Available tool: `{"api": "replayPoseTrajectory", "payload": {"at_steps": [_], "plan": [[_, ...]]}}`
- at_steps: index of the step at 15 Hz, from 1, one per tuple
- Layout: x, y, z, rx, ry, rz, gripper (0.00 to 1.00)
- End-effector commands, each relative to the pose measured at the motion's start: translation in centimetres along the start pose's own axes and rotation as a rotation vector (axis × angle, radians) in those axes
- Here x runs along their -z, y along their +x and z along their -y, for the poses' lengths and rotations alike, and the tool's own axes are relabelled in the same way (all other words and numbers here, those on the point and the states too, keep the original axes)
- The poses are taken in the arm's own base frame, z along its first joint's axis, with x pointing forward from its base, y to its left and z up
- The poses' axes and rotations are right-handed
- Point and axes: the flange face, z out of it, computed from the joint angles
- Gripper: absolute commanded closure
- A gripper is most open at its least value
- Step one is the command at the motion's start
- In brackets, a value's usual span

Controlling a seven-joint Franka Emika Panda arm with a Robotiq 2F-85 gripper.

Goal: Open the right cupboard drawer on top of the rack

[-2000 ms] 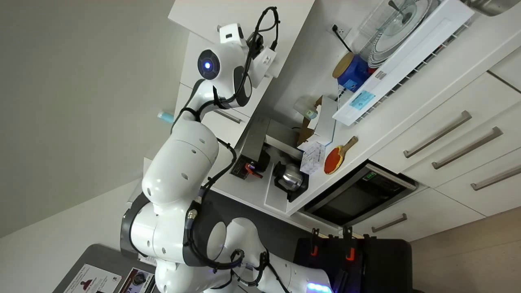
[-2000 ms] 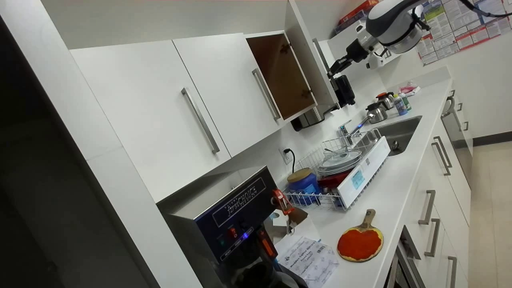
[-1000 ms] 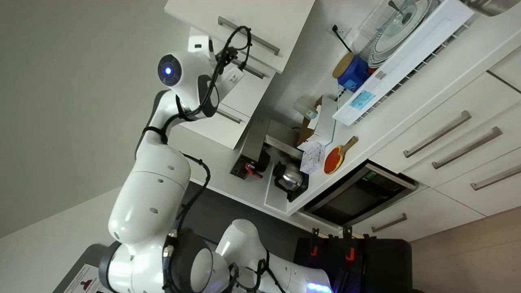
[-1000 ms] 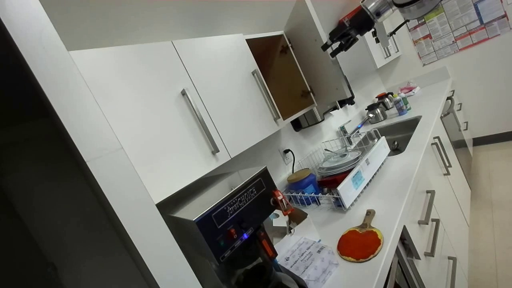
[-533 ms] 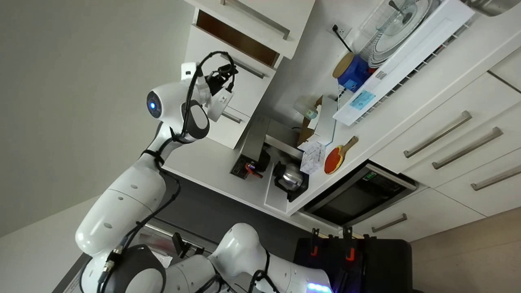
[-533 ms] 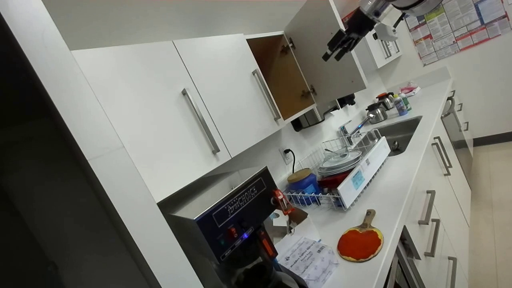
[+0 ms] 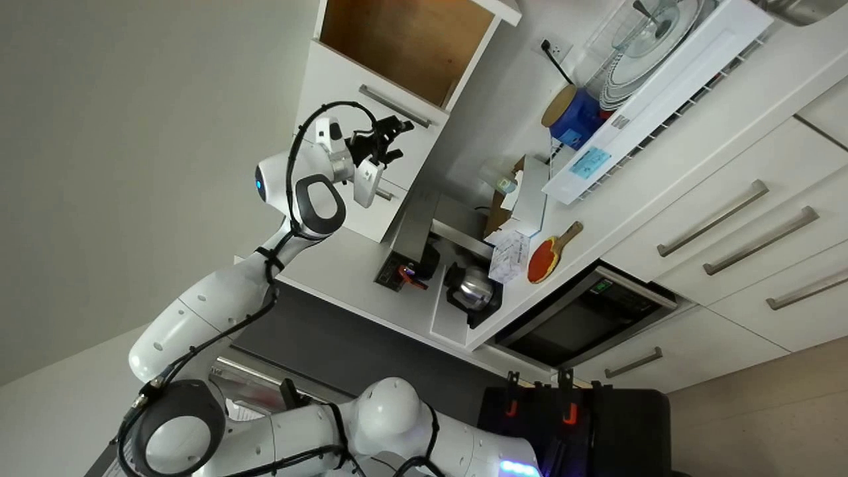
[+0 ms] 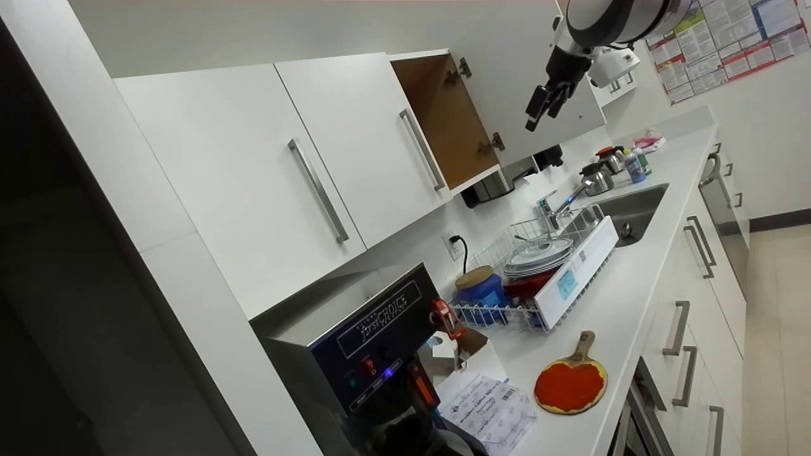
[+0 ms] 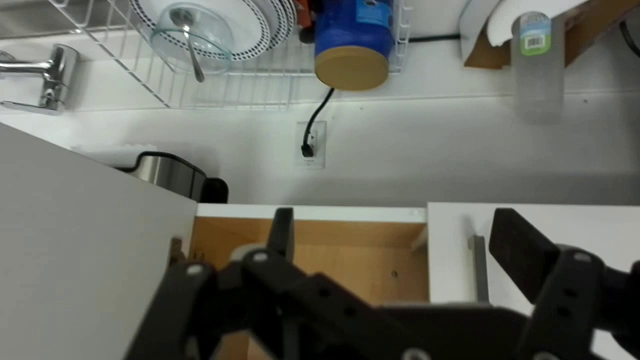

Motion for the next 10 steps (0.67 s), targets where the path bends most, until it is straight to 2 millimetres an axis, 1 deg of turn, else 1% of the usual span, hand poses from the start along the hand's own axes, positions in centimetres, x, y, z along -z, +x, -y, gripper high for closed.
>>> {"api": "replayPoseTrajectory", "payload": {"at_steps": [1,5,10], "plan": [[-2.1,0.0,-0.2,-0.002,-0.134,0.136,0.0],[-3.1,-0.2,0.2,0.012,-0.229,0.273,0.0],[-3.0,0.3,0.9,0.021,-0.209,0.359,0.0]]}}
